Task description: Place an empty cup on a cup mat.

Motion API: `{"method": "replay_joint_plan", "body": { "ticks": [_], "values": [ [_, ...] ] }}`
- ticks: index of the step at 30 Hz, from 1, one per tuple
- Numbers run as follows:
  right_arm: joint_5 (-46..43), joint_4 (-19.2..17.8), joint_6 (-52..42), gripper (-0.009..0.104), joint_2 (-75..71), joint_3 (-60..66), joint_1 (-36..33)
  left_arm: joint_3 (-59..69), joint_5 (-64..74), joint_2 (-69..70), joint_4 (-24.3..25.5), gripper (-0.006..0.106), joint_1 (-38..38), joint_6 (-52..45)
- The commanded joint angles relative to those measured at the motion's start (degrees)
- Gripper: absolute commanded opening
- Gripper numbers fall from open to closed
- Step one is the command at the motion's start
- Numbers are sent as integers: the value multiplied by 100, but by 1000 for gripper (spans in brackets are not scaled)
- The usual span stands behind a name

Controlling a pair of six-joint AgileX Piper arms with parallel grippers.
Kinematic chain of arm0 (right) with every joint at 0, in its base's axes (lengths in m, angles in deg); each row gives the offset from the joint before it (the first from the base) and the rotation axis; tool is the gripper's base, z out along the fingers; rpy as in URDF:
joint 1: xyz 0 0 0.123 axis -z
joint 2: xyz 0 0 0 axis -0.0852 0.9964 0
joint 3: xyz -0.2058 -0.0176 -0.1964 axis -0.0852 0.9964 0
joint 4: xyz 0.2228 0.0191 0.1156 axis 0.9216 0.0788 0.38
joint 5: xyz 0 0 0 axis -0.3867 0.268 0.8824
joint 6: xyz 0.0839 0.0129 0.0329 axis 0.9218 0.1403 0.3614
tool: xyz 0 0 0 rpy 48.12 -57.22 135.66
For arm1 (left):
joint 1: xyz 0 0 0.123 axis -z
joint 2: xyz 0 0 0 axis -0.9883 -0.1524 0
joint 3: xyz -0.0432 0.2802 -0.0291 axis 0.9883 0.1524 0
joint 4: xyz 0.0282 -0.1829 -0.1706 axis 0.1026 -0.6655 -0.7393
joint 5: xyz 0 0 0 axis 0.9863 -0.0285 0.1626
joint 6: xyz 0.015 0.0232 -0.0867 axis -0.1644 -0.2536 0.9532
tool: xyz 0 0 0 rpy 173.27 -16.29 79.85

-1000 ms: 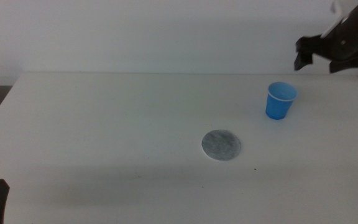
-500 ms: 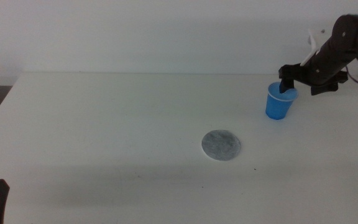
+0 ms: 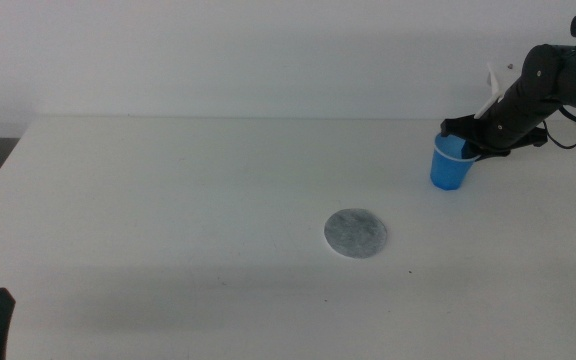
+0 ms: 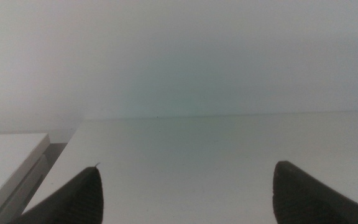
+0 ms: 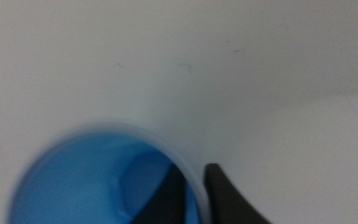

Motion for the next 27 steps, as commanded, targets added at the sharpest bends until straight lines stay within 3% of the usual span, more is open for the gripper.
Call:
{"method": "replay_joint_plan", "body": {
  "ticks": [1,8,27],
  "values": [
    [-51,12,-24,-2,-124,-43,-6,-2,-73,21,-13,94,6,16],
    [-21,12,-24,-1,-601,-43,-159,-2,-73,21,-13,94,6,16],
    [964,23,27,-1,-1687,-43,-1505,-2,-73,21,-13,94,6,16]
  ]
}}
